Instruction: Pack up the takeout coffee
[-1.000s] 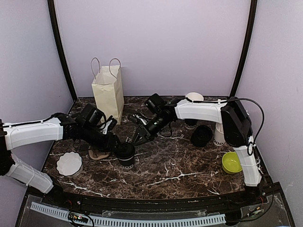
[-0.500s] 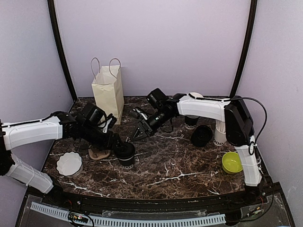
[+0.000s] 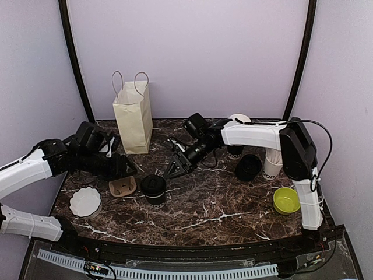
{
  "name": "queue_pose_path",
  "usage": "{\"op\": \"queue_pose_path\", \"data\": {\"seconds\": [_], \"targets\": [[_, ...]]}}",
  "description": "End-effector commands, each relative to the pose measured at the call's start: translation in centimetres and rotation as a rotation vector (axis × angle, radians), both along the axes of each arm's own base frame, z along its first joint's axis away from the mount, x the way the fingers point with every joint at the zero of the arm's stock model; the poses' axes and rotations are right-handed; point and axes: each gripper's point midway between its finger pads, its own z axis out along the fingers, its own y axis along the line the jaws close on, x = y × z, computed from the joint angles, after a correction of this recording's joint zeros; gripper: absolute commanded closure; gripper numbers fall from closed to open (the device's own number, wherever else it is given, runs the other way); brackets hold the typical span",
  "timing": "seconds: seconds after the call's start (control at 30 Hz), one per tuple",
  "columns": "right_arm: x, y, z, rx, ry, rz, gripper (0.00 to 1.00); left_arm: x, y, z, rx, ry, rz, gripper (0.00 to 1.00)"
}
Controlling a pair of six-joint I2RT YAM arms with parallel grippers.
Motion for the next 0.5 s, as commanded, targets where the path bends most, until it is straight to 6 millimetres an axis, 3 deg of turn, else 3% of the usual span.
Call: {"op": "queue_pose_path", "data": {"seconds": [0.0,0.23,0.47], "targets": [[-0.5,0.2,0.4,0.039,0.067,0.000,0.49,-1.8,1.1,-3.8,-0.073,0.161,0.112,0.50],[-0.9,0.1,-0.5,0.036,0.117,0.003,0.53,-1.2,-1.2,-4.1,-0.289,0.161,0.109,0.60],[-0.9,-0.1,-1.9,0.005,0.124,-0.006,0.61,-1.1,-1.2,-4.8,-0.302,0.162,0.108,0.62]]}}
